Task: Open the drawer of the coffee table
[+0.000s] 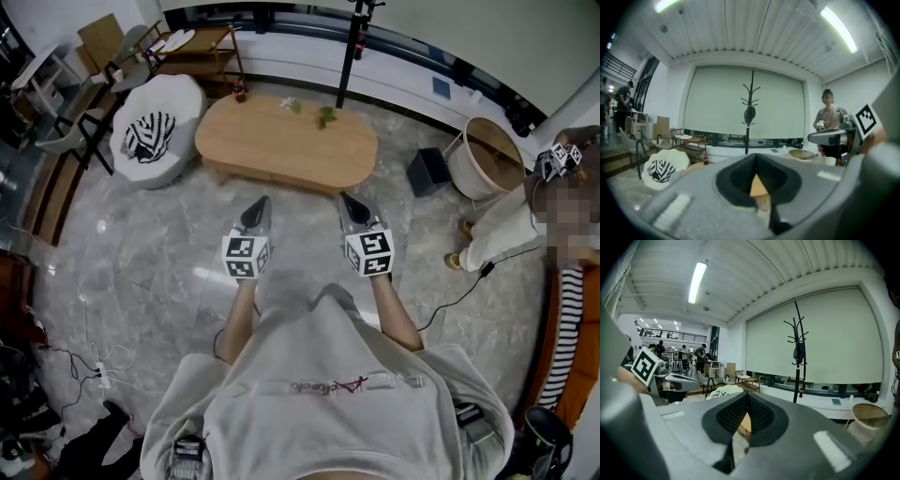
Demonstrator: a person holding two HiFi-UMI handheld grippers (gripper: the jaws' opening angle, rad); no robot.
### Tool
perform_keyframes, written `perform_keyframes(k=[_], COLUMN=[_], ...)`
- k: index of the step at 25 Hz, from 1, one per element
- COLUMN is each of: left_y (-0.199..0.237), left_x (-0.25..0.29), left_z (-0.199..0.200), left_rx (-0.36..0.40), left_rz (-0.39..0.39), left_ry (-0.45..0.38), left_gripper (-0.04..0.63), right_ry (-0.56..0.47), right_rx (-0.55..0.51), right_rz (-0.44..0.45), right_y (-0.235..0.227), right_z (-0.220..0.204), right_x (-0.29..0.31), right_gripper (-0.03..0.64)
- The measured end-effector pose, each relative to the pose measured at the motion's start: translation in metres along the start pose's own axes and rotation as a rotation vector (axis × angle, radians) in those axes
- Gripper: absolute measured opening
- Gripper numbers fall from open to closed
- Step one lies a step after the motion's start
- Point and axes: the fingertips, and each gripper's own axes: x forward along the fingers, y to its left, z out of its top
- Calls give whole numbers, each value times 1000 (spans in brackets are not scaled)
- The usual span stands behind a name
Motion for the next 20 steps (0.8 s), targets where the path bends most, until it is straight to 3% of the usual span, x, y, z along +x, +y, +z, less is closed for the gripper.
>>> perform_keyframes(k=[11, 20], left_y=[11, 44], left_x=[27, 88], left_z=[-16, 3], left_rx=[-20, 0], left_rz=[2, 22], left_ry=[33, 27], left_gripper=[2, 2], right_ry=[21, 9], right_rx=[18, 27], right_rz=[3, 20], right_y=[-16, -52], right_z=[-13, -4], right_x=[30, 93], right_gripper=[4, 3])
